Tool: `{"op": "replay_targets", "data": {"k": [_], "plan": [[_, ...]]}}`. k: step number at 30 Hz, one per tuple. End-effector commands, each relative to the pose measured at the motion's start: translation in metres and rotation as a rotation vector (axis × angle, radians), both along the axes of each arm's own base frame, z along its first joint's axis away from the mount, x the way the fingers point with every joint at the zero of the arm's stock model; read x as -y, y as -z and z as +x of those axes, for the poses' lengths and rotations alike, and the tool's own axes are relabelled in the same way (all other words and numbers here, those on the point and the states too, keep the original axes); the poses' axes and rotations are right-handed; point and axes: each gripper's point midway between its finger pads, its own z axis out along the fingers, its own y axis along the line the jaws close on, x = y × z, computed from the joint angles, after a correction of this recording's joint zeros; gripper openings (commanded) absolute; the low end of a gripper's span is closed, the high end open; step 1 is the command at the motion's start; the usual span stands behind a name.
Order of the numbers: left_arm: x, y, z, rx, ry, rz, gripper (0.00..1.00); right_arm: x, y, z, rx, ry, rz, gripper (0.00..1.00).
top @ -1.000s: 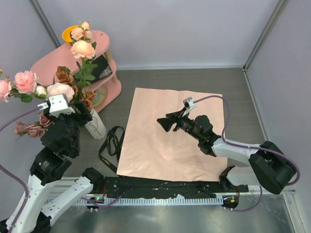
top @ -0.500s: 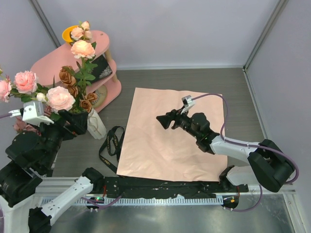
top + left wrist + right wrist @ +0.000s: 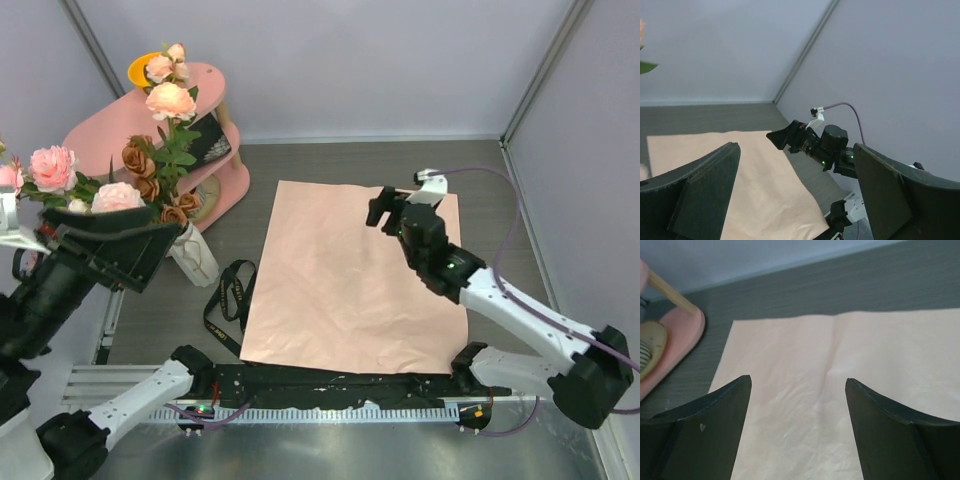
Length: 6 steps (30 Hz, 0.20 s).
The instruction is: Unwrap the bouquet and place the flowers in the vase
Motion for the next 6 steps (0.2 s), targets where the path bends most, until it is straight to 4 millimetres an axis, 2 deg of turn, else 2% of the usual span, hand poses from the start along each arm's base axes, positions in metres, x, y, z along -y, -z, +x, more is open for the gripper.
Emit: {"op": "replay_targets", "data": {"k": [1,2,3,4,5,6], "plan": [[0.064,-0.037,0.026,0.091,0.215,0.028,1.00,0.049,-0.125,-0.030,0.184,0.082,0.038,0.84],[0.074,-0.039,0.039,0.080,0.224,0.031,1.00,0.054,-0.147,-0.040,0.224,0.065,0.059,0.84],[0.076,-0.051,0.040,0.112,0.228,0.014,1.00,0.061,-0.165,-0.048,0.251,0.051,0.053,0.84],[0.078,-0.060,0.040,0.135,0.237,0.005,1.00,0.075,-0.212,-0.064,0.335,0.062,0.119,0.84],[0.079,-0.067,0.042,0.154,0.237,-0.006,1.00,0.082,-0.231,-0.073,0.370,0.056,0.137,0.85],[0.082,-0.077,0.046,0.187,0.238,-0.018,1.00,0.084,-0.246,-0.083,0.399,0.015,0.113,0.94]]}}
